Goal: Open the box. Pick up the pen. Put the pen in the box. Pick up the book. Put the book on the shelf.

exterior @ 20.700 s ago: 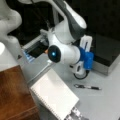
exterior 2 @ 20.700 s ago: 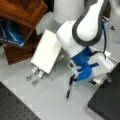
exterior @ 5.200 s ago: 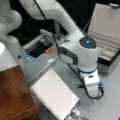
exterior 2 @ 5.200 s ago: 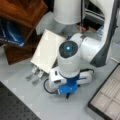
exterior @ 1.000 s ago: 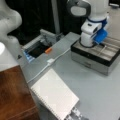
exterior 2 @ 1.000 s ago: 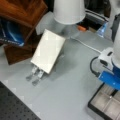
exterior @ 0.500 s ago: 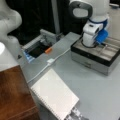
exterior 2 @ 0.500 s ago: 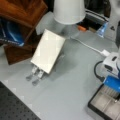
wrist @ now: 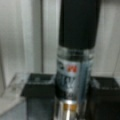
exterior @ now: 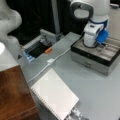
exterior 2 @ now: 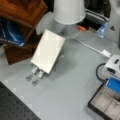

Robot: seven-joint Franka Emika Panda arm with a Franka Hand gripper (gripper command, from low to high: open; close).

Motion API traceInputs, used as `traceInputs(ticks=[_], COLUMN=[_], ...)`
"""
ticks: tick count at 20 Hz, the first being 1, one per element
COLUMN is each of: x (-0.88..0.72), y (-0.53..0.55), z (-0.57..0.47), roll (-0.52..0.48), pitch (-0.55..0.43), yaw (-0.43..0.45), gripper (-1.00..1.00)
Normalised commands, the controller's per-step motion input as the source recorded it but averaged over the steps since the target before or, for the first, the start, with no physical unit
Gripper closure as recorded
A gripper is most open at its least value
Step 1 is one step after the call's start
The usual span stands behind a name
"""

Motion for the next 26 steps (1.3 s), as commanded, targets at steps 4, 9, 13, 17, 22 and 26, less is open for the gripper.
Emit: traceInputs(ticks=[4,9,13,17,22,26], x=[0.15,0.14,0.14,0.1,0.02,-0.05], y=[-0.01,-0.04,-0.04,-0.07,-0.11,-0.24], z=[0.0,-0.02,-0.02,-0.02,0.05,0.17], roll=[-0.171,-0.15,-0.144,-0.138,-0.152,-0.155], pitch=[-0.015,-0.034,-0.048,-0.047,-0.022,0.02], yaw=[0.186,0.146,0.126,0.122,0.129,0.155], gripper=[-1.0,-1.0,-1.0,-1.0,-1.0,-1.0])
